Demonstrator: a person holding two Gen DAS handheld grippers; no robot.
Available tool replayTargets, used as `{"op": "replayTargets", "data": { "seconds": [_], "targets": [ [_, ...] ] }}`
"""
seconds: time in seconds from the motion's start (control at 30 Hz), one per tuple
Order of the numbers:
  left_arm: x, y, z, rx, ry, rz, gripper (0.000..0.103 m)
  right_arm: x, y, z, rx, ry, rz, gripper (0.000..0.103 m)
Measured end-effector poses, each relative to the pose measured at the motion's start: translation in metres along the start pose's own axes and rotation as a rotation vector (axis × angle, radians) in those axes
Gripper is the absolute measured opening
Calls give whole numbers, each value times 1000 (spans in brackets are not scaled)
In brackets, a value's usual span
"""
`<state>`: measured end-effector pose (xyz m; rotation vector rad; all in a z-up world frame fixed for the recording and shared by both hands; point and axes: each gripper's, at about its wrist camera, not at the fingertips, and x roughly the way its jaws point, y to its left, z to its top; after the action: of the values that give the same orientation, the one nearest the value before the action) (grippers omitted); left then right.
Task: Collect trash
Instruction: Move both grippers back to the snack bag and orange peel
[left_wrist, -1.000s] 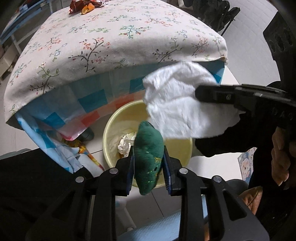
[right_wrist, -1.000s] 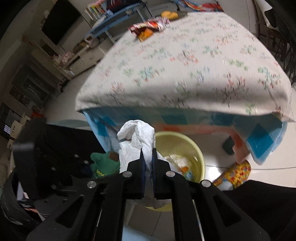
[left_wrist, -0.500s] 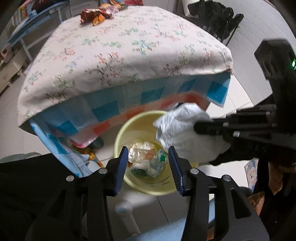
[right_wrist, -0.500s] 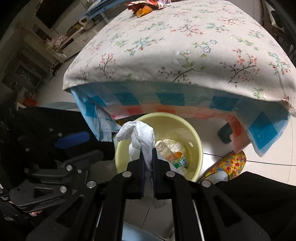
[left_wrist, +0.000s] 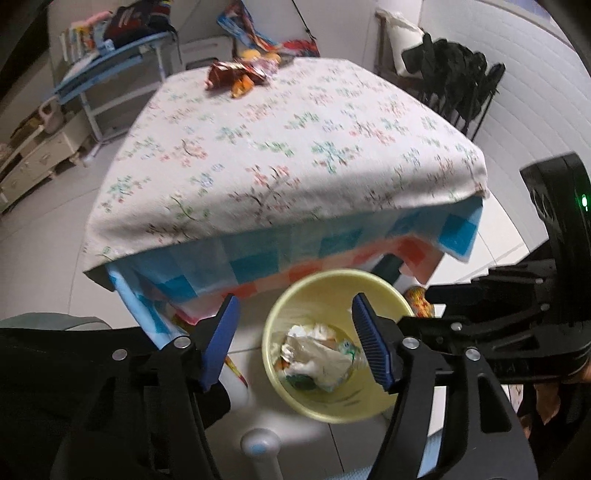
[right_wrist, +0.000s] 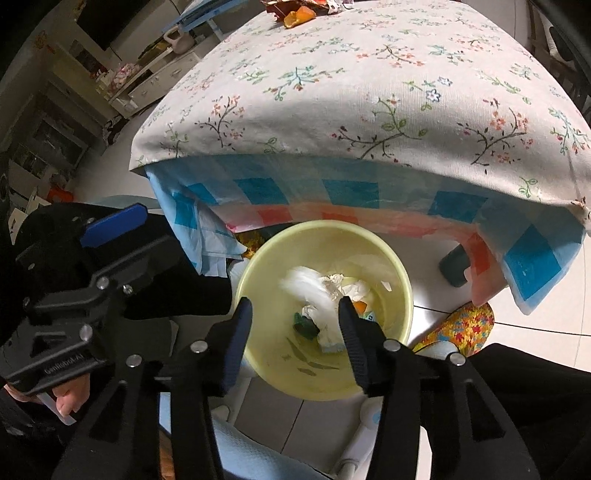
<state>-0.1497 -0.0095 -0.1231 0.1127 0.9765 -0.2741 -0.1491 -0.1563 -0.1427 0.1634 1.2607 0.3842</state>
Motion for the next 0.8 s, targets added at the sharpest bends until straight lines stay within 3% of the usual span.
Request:
{"op": "replayTargets", "data": {
  "seconds": [0.23, 0.57, 0.8],
  "targets": [
    [-11, 18, 8, -86, -75, 32, 69, -9, 3, 4, 6, -57, 8, 56],
    [-22, 44, 34, -167, -143, 54, 73, -48, 19, 22, -9, -289, 10, 66],
    [-17, 68, 71, -202, -160, 65, 75, -46, 16, 56, 25, -325, 34, 69]
  ]
}}
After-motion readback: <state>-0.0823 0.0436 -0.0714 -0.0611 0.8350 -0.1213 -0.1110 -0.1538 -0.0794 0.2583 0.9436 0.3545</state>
